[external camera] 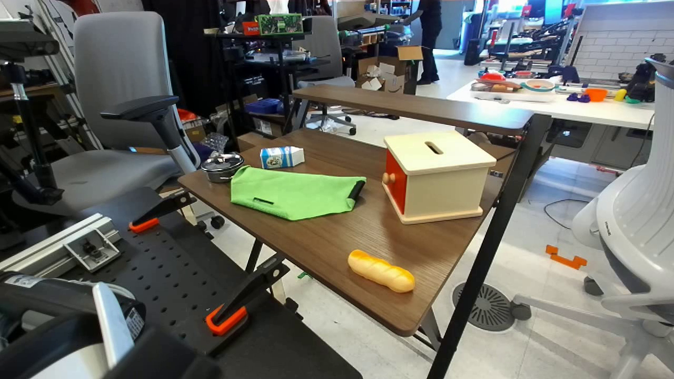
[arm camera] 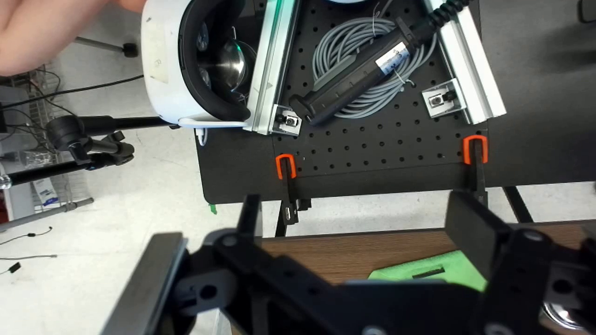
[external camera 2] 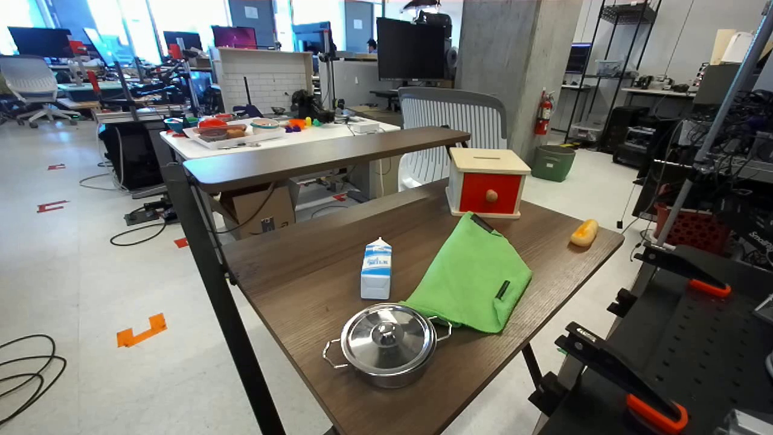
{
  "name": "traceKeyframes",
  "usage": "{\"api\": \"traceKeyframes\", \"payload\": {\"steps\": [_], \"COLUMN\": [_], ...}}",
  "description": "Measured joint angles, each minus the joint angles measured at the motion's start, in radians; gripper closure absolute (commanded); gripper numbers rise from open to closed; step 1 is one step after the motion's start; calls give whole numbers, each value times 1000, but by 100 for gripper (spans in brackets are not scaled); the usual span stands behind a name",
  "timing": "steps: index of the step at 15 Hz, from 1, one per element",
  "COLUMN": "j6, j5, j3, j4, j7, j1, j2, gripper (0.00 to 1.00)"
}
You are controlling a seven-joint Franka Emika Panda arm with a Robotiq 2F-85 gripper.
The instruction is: Remove the lid from the pot
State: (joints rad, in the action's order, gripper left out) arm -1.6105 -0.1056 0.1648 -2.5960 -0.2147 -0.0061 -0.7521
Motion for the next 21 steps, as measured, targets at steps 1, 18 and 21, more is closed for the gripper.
{"api": "traceKeyframes", "payload": {"steps": [1,18,21], "j6": [0,-392,-438], "j5": [1,94,93], "j3": [0,144,168], "j4": [-2,26,73], "j7": [0,-425,-504], "j1": [1,41,66], "j2": [1,349,432], "gripper": [0,0,0]}}
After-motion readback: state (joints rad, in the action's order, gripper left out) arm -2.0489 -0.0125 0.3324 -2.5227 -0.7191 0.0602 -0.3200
